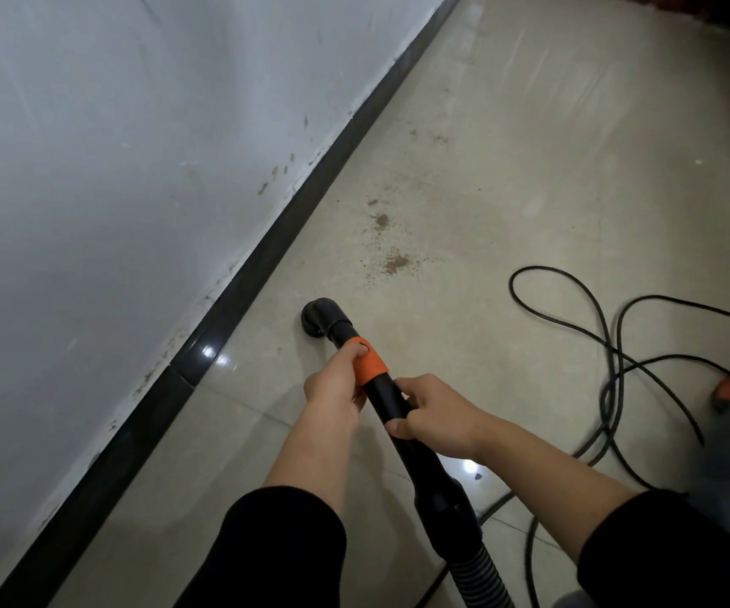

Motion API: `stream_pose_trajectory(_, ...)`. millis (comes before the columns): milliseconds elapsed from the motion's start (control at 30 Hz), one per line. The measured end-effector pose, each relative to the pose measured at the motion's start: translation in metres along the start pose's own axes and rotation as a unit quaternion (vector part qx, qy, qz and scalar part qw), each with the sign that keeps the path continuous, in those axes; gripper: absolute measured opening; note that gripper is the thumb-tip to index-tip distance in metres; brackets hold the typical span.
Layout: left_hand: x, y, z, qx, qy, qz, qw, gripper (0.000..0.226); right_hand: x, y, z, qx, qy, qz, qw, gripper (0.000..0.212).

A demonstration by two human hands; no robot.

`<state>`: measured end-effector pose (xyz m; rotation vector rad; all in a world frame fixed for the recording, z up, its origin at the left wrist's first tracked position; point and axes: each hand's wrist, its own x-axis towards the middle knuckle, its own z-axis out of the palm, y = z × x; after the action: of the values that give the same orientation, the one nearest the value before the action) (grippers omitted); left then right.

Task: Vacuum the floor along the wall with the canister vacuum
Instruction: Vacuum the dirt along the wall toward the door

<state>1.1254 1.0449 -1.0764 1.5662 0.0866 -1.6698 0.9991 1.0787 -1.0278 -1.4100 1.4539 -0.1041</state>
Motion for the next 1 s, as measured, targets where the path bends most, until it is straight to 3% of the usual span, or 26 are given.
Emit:
stream_pose_trajectory(167,-0.007,0.001,-0.008,-0.022,0.028,0.009,0.999,0.044,0.0,-0.005,0.007,-0.004,-0.017,-0.009,1.0,0.009)
stream_pose_trajectory(333,-0.012,0.004,-0.019,-0.015,0.044,0.01,0.999,0.027,-0.001,-0.009,0.015,-0.017,-0.032,-0.014,0.999,0.014)
stream_pose_trajectory(433,-0.015,0.006,-0.025,-0.024,0.046,0.008,0.999,0.031,-0.001,-0.012,0.019,-0.023,-0.042,-0.012,0.999,0.02)
stream_pose_trajectory(600,-0.018,0.007,-0.031,-0.031,0.07,0.012,0.997,0.022,-0.002,-0.018,0.025,-0.024,-0.059,-0.018,0.998,0.011)
stream_pose_trajectory(733,-0.02,0.01,-0.035,-0.042,0.083,0.017,0.996,0.033,0.0,-0.021,0.03,-0.038,-0.057,-0.021,0.997,0.013)
stream_pose_trajectory(900,-0.018,0.016,-0.038,-0.038,0.082,0.02,0.996,0.028,0.008,-0.021,0.038,-0.061,-0.029,-0.036,0.997,0.011)
stream_pose_trajectory(1000,-0.014,0.022,-0.043,-0.035,0.084,0.022,0.996,0.042,0.014,-0.024,0.04,-0.071,-0.01,-0.042,0.997,0.011)
